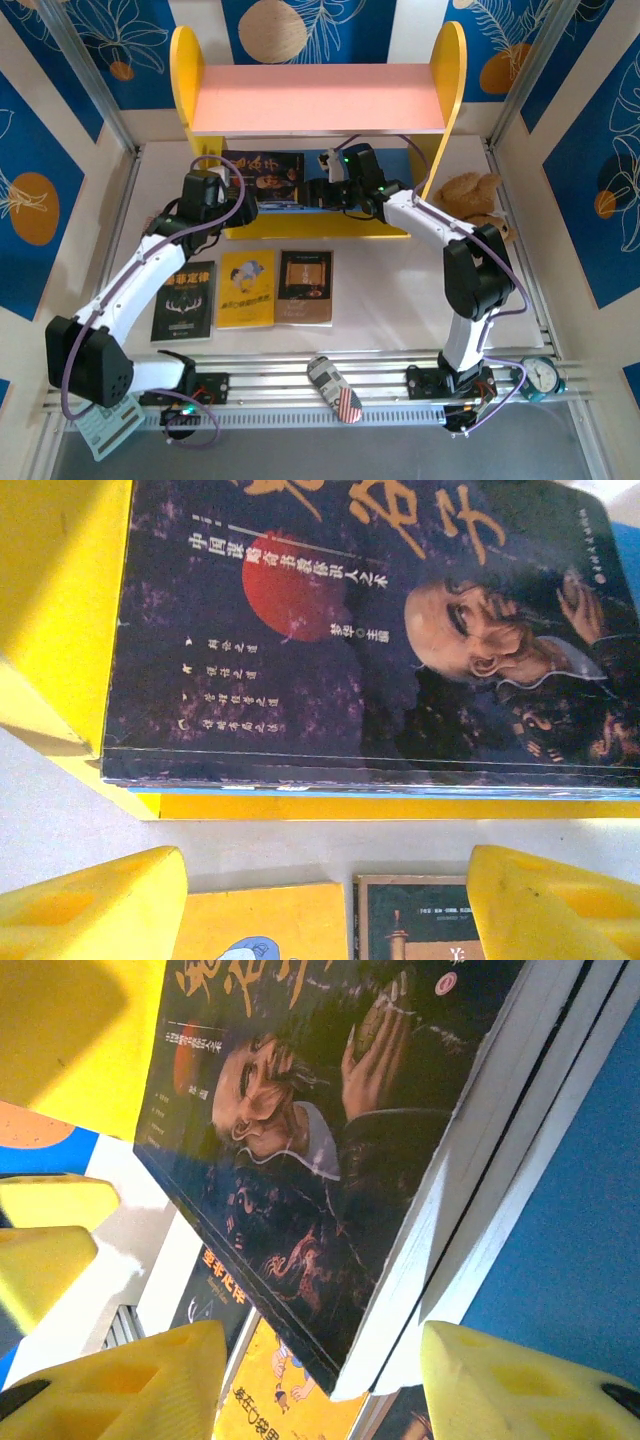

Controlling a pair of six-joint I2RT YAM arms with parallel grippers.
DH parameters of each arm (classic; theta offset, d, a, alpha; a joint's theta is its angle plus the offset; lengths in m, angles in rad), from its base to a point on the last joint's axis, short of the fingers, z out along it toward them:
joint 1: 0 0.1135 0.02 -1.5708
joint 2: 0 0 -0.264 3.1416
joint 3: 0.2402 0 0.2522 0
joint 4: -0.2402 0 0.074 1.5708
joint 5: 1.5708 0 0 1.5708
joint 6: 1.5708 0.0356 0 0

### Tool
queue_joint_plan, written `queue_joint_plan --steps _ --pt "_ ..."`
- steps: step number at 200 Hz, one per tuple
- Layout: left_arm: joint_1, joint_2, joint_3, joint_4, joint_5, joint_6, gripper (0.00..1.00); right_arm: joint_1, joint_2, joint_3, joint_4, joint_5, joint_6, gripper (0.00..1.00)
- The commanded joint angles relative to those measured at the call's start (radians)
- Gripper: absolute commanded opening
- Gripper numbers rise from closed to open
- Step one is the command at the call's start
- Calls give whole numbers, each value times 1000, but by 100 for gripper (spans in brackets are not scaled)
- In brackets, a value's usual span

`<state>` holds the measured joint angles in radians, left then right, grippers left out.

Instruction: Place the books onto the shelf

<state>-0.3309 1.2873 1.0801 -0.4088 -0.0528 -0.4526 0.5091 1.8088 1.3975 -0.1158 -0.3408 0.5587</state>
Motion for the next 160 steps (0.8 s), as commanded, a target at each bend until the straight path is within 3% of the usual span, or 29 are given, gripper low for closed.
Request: queue_joint_plan --steps 1,160 --pt "17 14 11 25 11 15 74 -4 -47 -11 6 -22 -3 54" --pt "18 49 -32 123 -4 26 73 4 -44 1 22 -50 2 55"
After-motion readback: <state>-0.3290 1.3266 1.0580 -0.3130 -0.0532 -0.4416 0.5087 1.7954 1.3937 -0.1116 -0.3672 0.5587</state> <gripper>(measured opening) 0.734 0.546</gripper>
